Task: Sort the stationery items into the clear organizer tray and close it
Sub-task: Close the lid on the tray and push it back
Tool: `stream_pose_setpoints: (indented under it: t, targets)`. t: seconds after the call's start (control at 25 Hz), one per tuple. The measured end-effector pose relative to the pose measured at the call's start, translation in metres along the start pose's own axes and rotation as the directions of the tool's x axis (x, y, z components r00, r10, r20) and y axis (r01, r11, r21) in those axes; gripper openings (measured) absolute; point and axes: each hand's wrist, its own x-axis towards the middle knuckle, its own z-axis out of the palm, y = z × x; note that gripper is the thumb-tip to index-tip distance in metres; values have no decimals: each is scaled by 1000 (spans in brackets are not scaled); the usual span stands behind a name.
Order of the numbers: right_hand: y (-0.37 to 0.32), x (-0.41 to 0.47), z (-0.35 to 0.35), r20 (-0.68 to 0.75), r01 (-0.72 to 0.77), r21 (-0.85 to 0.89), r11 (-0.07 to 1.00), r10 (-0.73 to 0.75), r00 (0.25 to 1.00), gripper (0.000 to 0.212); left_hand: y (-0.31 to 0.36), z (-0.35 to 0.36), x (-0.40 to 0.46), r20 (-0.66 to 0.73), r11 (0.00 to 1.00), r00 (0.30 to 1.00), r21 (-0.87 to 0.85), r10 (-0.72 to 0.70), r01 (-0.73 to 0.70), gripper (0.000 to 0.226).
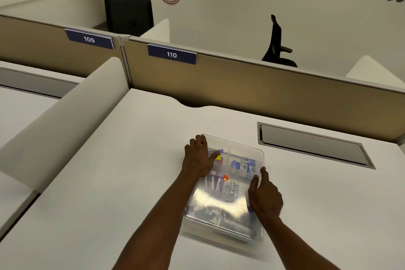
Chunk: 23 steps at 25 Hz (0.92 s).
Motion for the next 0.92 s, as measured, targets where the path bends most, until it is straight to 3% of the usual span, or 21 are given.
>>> stream_pose_setpoints:
  t: [0.28, 0.76, 0.84, 0.92]
  targets:
    - [-2, 0, -1, 12, 2, 20, 1000, -2, 1000, 53, -6, 13, 3, 56, 996, 998, -90, 10, -5, 88]
    - [-1, 0, 2, 18, 9, -11, 1000, -9, 1000, 52, -9, 19, 5, 56, 995, 998, -99, 9, -4, 90]
    - [-4, -1, 0, 37, 59, -63, 996, -57, 998, 55, -10, 22, 6, 40, 995, 999, -100, 11, -7, 89]
    - [-8, 4, -4, 147, 236, -163, 958, -213, 966, 75, -12, 26, 6, 19, 996, 1000, -92, 10, -9, 89]
